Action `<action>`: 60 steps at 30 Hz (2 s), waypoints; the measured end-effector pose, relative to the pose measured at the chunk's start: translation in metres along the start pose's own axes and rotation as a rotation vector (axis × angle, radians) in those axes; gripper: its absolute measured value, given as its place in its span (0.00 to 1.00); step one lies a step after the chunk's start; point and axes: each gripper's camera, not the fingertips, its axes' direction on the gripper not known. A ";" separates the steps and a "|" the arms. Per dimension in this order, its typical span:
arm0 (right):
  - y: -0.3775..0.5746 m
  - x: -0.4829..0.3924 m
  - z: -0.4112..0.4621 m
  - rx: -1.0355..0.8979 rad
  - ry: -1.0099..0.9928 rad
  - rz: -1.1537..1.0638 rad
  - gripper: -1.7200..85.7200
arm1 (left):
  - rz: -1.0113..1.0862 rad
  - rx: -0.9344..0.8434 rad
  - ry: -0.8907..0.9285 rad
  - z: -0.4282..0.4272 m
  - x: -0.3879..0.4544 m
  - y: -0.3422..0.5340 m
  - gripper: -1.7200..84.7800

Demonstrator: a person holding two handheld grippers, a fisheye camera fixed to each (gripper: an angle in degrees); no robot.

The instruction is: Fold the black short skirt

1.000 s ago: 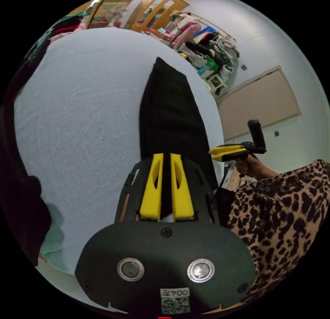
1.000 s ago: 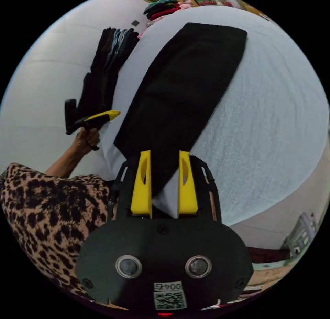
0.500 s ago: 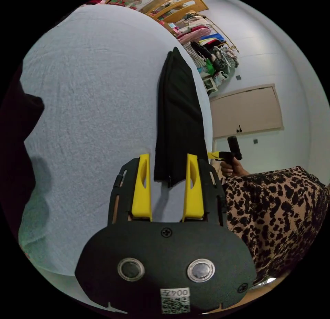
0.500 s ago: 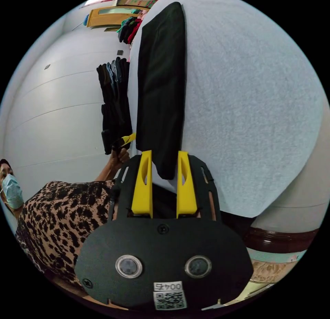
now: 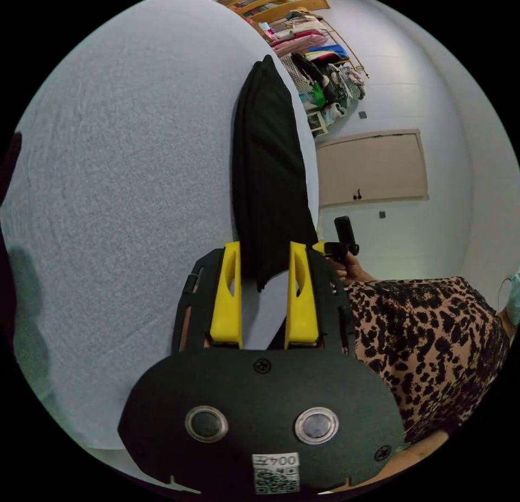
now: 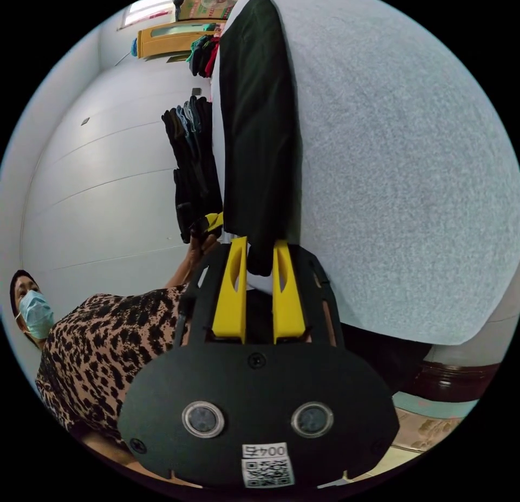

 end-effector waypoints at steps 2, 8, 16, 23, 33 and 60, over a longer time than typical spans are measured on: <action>0.004 0.007 -0.010 0.022 -0.009 0.009 0.11 | -0.024 0.011 0.043 -0.009 -0.013 0.001 0.14; 0.014 0.014 -0.039 0.071 0.003 -0.001 0.07 | -0.074 -0.014 0.122 -0.032 -0.043 0.002 0.08; 0.034 -0.067 -0.118 0.173 0.047 -0.232 0.07 | 0.018 0.197 0.281 -0.122 -0.005 0.006 0.05; 0.094 -0.060 -0.156 0.118 -0.033 -0.033 0.07 | -0.141 0.040 0.388 -0.140 0.003 0.054 0.05; 0.072 -0.045 -0.202 0.267 -0.179 0.067 0.07 | -0.257 0.124 0.527 -0.158 -0.030 0.041 0.05; -0.169 -0.009 -0.205 0.208 -0.225 0.354 0.10 | -0.523 0.254 0.581 -0.125 -0.138 -0.139 0.08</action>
